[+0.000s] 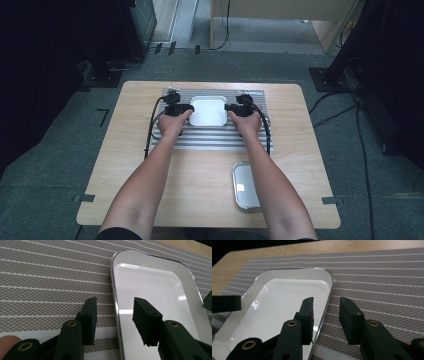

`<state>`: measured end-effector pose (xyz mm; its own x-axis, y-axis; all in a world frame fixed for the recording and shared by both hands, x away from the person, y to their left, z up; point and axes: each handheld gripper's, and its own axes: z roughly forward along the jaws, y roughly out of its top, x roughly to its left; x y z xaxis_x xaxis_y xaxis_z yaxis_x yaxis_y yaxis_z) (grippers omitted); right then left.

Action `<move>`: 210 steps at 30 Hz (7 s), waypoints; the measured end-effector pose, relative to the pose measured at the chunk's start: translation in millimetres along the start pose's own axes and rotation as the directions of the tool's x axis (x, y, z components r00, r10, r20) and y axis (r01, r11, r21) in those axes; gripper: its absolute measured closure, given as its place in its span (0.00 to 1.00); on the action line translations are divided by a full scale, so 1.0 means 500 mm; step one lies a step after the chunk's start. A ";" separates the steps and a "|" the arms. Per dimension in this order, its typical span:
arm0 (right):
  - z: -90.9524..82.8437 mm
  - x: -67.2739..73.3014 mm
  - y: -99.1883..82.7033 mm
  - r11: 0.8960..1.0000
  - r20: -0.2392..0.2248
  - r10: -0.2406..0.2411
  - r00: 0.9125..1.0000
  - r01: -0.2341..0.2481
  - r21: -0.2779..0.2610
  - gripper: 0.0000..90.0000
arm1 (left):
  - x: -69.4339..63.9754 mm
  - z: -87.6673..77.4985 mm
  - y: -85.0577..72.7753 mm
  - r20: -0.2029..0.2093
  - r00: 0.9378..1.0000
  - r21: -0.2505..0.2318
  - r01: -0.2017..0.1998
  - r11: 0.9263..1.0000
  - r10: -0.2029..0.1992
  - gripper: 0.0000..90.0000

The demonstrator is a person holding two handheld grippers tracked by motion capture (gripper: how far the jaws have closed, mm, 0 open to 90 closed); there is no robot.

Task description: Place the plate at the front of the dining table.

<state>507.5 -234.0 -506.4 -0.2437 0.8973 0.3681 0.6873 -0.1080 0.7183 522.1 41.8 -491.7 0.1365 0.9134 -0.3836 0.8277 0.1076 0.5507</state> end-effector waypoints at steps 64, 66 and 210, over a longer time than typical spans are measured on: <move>-0.101 -0.007 -0.032 0.995 -0.115 0.087 0.990 -0.081 0.051 0.51 | -0.016 -0.072 -0.073 0.106 0.990 -0.041 -0.089 0.995 0.093 0.29; -0.110 -0.003 -0.033 0.995 -0.100 0.079 0.992 -0.073 0.064 0.39 | -0.016 -0.079 -0.077 0.111 0.989 -0.022 -0.092 0.996 0.093 0.25; -0.569 -0.175 -0.430 0.986 0.328 -0.166 0.930 0.159 0.048 0.20 | 0.301 -0.433 -0.469 -0.219 0.913 -0.109 -0.375 0.921 0.346 0.15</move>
<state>186.5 -411.3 -524.9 -0.1162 0.9928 0.0295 0.6719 0.0566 0.7385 230.8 238.9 -518.3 0.2916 0.9565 0.0023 0.6514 -0.2003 0.7318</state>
